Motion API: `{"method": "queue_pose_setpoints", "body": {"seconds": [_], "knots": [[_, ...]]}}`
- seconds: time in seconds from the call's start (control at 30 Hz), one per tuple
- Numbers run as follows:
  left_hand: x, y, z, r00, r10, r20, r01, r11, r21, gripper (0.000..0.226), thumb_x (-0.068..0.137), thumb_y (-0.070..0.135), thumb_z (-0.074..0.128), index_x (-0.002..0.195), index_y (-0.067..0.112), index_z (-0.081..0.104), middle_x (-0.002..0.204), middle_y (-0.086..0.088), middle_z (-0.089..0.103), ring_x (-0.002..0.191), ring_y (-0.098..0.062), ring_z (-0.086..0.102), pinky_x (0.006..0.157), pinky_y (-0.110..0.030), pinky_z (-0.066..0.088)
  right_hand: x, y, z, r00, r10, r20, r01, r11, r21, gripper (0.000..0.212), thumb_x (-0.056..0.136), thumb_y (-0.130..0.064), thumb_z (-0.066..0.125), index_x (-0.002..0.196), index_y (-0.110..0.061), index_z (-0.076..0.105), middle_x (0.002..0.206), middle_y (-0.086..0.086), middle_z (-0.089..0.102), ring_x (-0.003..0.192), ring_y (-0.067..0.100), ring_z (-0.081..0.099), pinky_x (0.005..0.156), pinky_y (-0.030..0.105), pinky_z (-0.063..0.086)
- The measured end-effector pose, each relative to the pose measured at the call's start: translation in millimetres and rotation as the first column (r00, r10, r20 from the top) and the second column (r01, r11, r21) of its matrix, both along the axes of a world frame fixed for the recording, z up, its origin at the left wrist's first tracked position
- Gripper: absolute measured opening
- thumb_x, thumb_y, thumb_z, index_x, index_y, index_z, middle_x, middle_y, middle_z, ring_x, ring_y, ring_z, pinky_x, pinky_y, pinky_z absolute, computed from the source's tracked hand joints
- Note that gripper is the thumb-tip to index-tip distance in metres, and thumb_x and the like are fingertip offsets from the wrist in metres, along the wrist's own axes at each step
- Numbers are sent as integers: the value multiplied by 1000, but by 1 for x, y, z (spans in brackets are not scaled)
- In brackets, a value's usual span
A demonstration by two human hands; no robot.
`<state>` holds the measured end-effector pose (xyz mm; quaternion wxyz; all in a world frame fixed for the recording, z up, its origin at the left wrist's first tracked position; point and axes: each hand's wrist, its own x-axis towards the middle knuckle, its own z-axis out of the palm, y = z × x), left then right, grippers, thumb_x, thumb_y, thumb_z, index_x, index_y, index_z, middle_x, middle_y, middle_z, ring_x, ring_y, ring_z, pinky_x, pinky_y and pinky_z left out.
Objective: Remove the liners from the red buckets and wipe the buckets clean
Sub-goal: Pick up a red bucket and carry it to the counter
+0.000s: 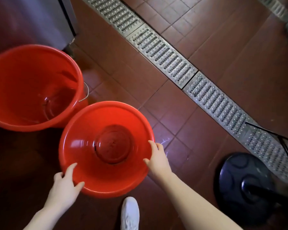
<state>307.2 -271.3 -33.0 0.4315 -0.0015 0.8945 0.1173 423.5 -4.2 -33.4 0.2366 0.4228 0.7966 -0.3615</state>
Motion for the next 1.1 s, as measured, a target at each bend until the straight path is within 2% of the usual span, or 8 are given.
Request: {"method": "queue_pose_setpoints", "body": {"seconds": [0.17,0.27,0.43,0.57,0.73,0.87,1.0,1.1], "knots": [[-5,6,0,991,131,-12,-131,991,8,66,77,9,77,136,21,50,107,-19,44,76,-25,54,92,-42,46,-5,11,-3,998,-63,8,63,996,-64,76,80,-3,58,145,-33,33,138,3,36,110,25,58,94,37,49],[-11,10,9,990,140,-6,-140,989,41,65,70,3,82,127,22,58,96,-12,47,74,-17,52,94,-41,46,-3,26,3,995,-98,-5,98,993,-61,75,79,2,53,142,-35,38,124,0,40,98,21,57,86,30,51],[-9,33,49,994,99,46,-104,986,129,63,65,2,84,115,32,60,94,-5,46,78,-12,54,86,-29,44,21,47,45,988,-155,-6,155,988,-25,71,74,3,53,134,-34,43,106,-3,39,78,11,51,73,21,45],[-12,61,103,999,47,14,-49,969,243,63,62,2,84,110,36,59,94,-1,46,77,-9,56,78,-21,40,33,68,111,979,-199,-45,201,979,27,70,72,1,57,131,-33,46,105,-3,40,81,10,52,76,22,44],[-44,100,202,998,17,-69,12,915,403,61,65,6,81,102,47,57,98,1,49,73,-12,61,77,-21,47,10,109,221,948,-256,-190,280,953,112,69,69,-1,64,130,-31,50,105,-1,44,81,11,52,78,24,39],[-92,132,284,985,2,-173,87,857,508,58,70,11,81,105,50,55,100,4,48,77,-14,62,79,-23,52,-38,141,309,895,-302,-328,372,911,179,68,68,-1,69,127,-30,53,108,3,45,74,6,49,76,27,37],[-162,161,361,950,40,-310,152,808,570,57,71,15,82,106,50,55,99,8,48,77,-11,59,75,-18,52,-110,172,385,848,-252,-466,380,903,202,67,70,3,69,131,-21,53,108,9,46,78,15,48,79,28,36],[-222,178,419,920,106,-377,161,775,611,58,71,11,83,105,50,56,99,8,48,77,-10,59,75,-17,51,-175,193,445,818,-215,-534,373,904,208,65,73,2,68,131,-20,51,111,9,45,93,27,54,90,38,43]]}}
